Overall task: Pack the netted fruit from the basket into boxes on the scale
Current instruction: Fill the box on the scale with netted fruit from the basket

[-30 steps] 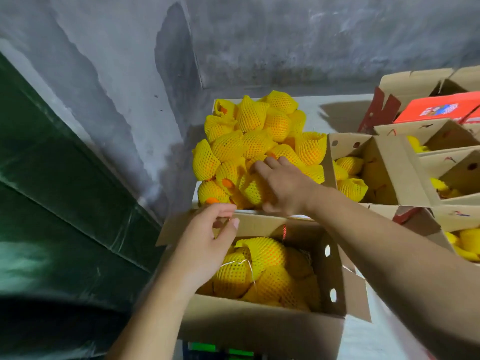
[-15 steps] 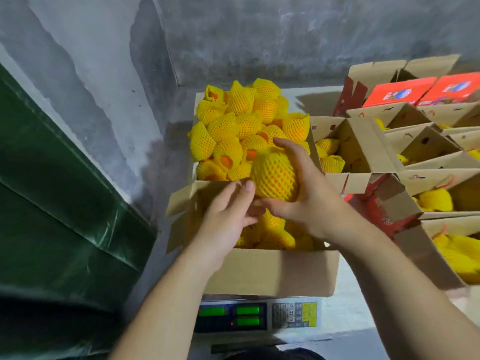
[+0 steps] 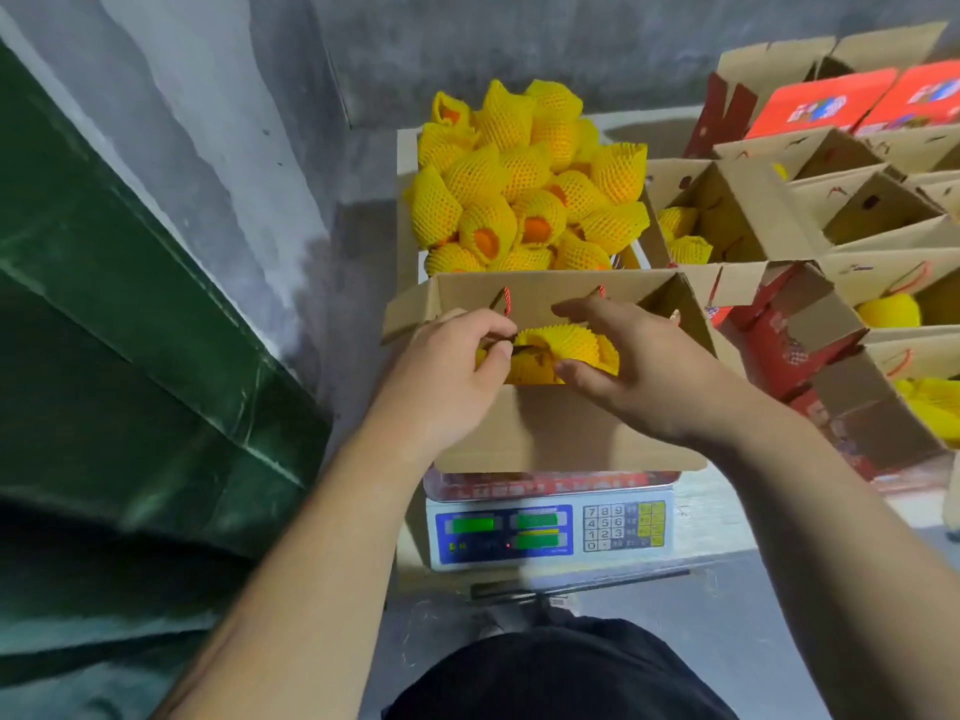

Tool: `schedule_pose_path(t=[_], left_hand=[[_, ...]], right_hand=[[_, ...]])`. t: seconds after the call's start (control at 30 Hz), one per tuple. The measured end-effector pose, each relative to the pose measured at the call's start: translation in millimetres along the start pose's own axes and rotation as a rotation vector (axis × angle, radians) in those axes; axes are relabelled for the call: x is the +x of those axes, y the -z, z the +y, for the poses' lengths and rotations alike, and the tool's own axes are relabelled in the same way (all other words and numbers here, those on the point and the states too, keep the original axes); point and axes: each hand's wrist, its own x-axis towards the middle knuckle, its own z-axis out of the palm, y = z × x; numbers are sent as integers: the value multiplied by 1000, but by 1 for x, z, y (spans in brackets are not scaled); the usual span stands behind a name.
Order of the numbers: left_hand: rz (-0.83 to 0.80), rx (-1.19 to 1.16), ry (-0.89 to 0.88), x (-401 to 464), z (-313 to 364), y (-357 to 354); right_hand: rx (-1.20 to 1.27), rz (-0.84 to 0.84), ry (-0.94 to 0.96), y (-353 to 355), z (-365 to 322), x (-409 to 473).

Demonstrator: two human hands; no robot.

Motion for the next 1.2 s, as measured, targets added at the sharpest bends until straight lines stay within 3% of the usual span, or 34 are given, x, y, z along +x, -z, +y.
schedule_pose_path(t=[0.3, 0.53, 0.6, 0.8, 0.87, 0.97, 1.2], left_hand=[[59, 75, -33, 7, 4, 11], [94, 154, -20, 98, 11, 10], [52, 188, 57, 132, 10, 4], [-214, 343, 347, 210, -3, -20], [-172, 315, 398, 229, -6, -25], [-85, 376, 420, 246, -9, -30], [36, 403, 372, 247, -21, -42]], right_hand=[[-55, -27, 34, -11, -18, 21], [23, 231, 65, -3, 8, 94], [-41, 195, 18, -3, 24, 126], [-341, -130, -128, -1, 78, 215], [-449, -195, -103, -4, 93, 232], [-631, -138, -84, -18, 104, 243], [-674, -42, -26, -24, 114, 245]])
